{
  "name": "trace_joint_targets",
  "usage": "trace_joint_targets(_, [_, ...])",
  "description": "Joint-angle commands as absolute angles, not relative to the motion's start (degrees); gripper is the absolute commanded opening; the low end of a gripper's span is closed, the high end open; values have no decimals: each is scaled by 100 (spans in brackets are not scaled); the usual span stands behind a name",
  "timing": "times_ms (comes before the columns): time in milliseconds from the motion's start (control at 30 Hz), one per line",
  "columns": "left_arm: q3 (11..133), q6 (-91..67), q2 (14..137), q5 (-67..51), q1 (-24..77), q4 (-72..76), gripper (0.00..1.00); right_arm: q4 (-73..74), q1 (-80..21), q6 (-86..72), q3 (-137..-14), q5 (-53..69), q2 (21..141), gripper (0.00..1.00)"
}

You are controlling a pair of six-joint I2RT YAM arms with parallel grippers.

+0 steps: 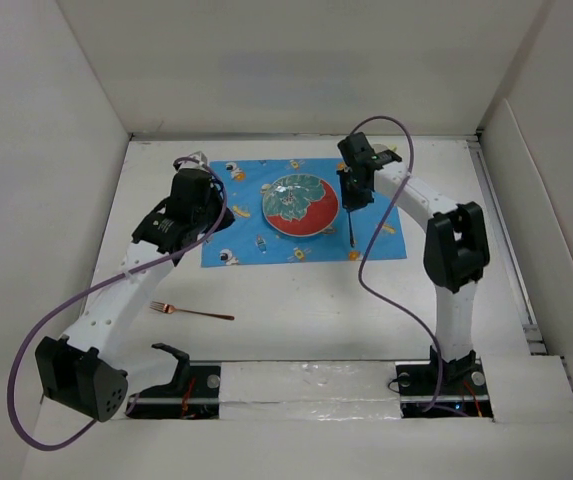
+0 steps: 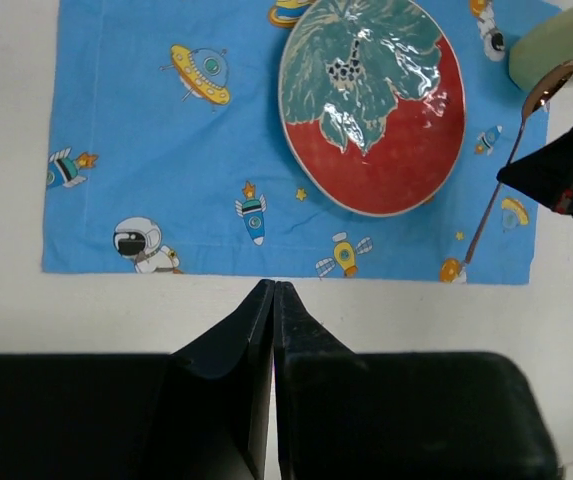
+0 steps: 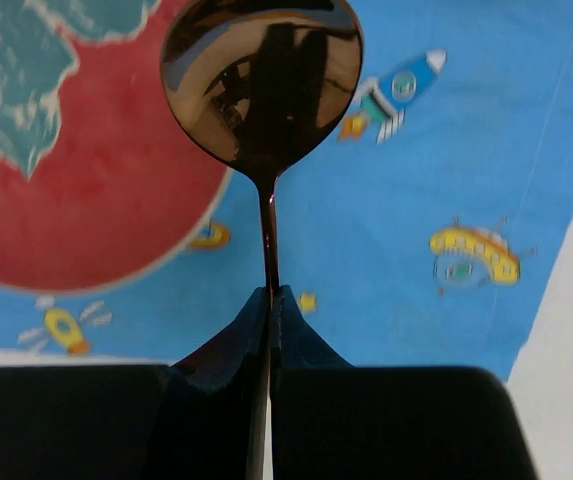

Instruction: Set the dinner table for one person

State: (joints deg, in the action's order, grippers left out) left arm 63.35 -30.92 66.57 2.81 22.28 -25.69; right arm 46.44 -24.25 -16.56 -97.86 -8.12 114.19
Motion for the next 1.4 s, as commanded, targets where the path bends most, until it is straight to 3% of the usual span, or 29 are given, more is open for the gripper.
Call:
trace_joint_targets(0, [6250, -4093, 6425, 764, 2206, -2943, 0, 4500, -2207, -1213, -10581, -642, 11934, 0])
trace_joint_targets(200, [5845, -4833, 6082, 932, 2206, -3603, 0, 4571, -1934, -1195, -11311, -545, 12813, 0])
trace_joint_targets(267, [5696, -5088, 5968, 958, 2206, -3900, 11, 4544, -1934, -1222, -11364, -536, 12911, 0])
trace_joint_targets(300, [5643, -5167, 5942, 967, 2206, -4007, 23, 4474, -1934, -1239, -11382, -501, 12955, 0])
trace_joint_targets(367, [5494, -5386, 5871, 932, 2154, -4331, 36, 4482, -1934, -1257, -11469, -483, 13095, 0])
trace_joint_targets(400, [5441, -5457, 5862, 906, 2101, -4455, 47, 4482, -1934, -1266, -11496, -475, 13157, 0])
trace_joint_targets(500, [5177, -5668, 5871, 669, 2039, -4824, 53, 4587, -1934, -1344, -11566, -536, 13298, 0])
trace_joint_targets(567, [4993, -5957, 5906, 659, 2039, -5174, 54, 4579, -1986, -1380, -11505, -554, 13272, 4])
trace_joint_targets(600, [4896, -6089, 5985, 642, 2039, -5368, 56, 4553, -1986, -1389, -11427, -589, 13202, 18])
trace_joint_targets(633, [4896, -6091, 5985, 642, 2039, -5370, 56, 4553, -1986, -1389, -11426, -589, 13201, 18])
trace_joint_targets(767, [4712, -6275, 5968, 440, 1882, -5563, 56, 4334, -1986, -1520, -11110, -388, 12685, 41])
trace_joint_targets(900, [4535, -6231, 5845, 412, 1469, -5528, 57, 4114, -1986, -1643, -10724, -133, 11921, 55])
trace_joint_targets(1067, [4438, -6143, 6099, 448, 221, -5335, 54, 3842, -2109, -1758, -9628, -141, 10672, 57])
trace_joint_targets(1367, [4561, -6697, 7786, 887, 228, -5440, 53, 3041, -2162, -1960, -8086, 685, 8194, 57])
